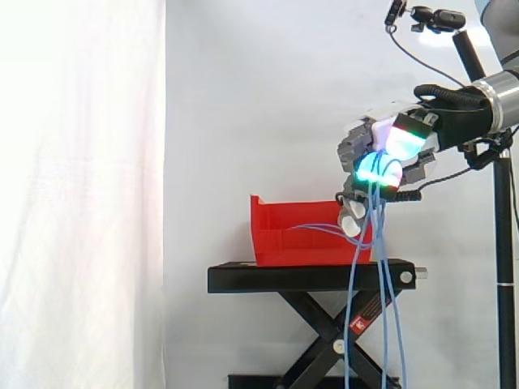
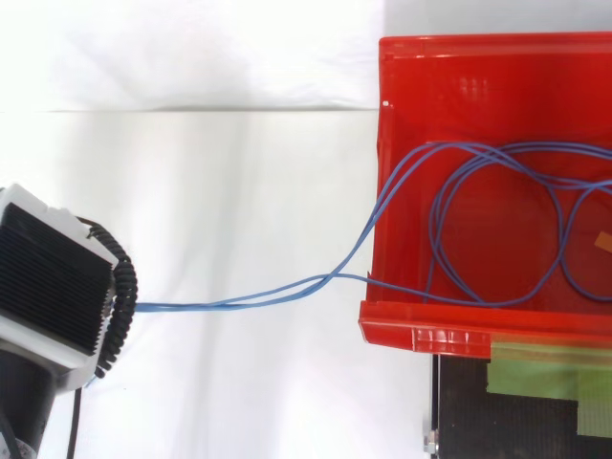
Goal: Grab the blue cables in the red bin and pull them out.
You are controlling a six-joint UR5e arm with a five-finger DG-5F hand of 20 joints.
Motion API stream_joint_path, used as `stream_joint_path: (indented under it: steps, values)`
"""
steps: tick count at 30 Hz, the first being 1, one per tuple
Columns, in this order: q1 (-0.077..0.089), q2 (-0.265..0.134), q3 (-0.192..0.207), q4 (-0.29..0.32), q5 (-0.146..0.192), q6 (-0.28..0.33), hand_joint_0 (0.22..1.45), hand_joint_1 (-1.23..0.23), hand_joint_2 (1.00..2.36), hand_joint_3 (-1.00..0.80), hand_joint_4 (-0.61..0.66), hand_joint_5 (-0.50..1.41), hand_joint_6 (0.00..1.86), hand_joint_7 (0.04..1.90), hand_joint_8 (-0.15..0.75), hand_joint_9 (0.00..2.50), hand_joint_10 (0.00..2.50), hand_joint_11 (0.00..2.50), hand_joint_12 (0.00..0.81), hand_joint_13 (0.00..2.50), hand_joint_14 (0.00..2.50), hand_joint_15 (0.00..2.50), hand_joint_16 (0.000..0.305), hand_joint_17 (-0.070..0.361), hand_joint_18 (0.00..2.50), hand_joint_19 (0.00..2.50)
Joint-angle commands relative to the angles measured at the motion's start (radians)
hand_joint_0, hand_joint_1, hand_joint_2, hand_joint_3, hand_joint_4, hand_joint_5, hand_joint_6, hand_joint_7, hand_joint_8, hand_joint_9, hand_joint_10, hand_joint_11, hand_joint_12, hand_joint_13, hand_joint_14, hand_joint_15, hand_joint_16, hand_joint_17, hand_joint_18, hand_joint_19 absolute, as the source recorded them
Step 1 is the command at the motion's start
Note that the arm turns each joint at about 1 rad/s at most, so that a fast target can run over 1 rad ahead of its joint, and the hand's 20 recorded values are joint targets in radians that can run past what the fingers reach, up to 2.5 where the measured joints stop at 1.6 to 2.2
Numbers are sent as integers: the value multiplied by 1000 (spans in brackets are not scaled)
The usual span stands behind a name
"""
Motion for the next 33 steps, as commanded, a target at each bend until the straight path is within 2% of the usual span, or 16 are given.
stream_joint_path:
  steps: [1, 8, 10, 12, 14, 15, 16, 17, 21, 25, 33]
  values:
    - [0, 0, -1, 0, -4, -2, 784, -960, 1000, -1000, 143, 551, 857, 495, 244, 809, 16, 484, 318, 683, 12, 316, 44, 99, 510, 303]
    - [3, -2, -1, 9, -2, -18, 787, -952, 1000, -1000, 146, 550, 857, 481, 243, 804, 18, 493, 316, 682, 13, 319, 44, 100, 511, 305]
    - [2, -2, -1, 31, 3, -18, 786, -952, 1000, -1000, 141, 552, 837, 486, 242, 801, 18, 484, 316, 683, 12, 316, 44, 100, 510, 303]
    - [3, 0, -27, 74, 10, -15, 786, -948, 1000, -1000, 149, 559, 810, 490, 241, 801, 16, 492, 316, 682, 13, 319, 44, 100, 510, 304]
    - [5, 0, -43, 89, 13, -13, 786, -931, 1000, -1000, 149, 572, 753, 508, 240, 801, 18, 489, 317, 682, 12, 319, 44, 100, 509, 311]
    - [5, -2, -63, 103, 12, -6, 785, -922, 1000, -1000, 150, 586, 702, 522, 241, 801, 16, 490, 317, 681, 13, 320, 44, 100, 508, 311]
    - [5, -2, -64, 104, 12, -2, 784, -913, 1000, -1000, 152, 622, 489, 607, 243, 800, 19, 483, 317, 681, 13, 320, 44, 100, 508, 311]
    - [5, -2, -64, 104, 12, 2, 783, -911, 1000, -1000, 151, 628, 457, 612, 243, 800, 16, 489, 316, 680, 13, 315, 44, 100, 508, 311]
    - [6, -2, -64, 104, 12, 5, 780, -902, 1000, -1000, 155, 674, 130, 722, 246, 794, 16, 486, 317, 675, 12, 314, 44, 100, 508, 311]
    - [6, -2, -64, 104, 13, 5, 767, -864, 1000, -1000, 177, 693, 9, 740, 244, 792, 17, 468, 320, 675, 13, 320, 45, 101, 506, 320]
    - [11, -2, -64, 104, 13, 5, 751, -779, 1000, -1000, 185, 765, 6, 708, 245, 788, 17, 468, 320, 666, 13, 320, 45, 102, 503, 317]
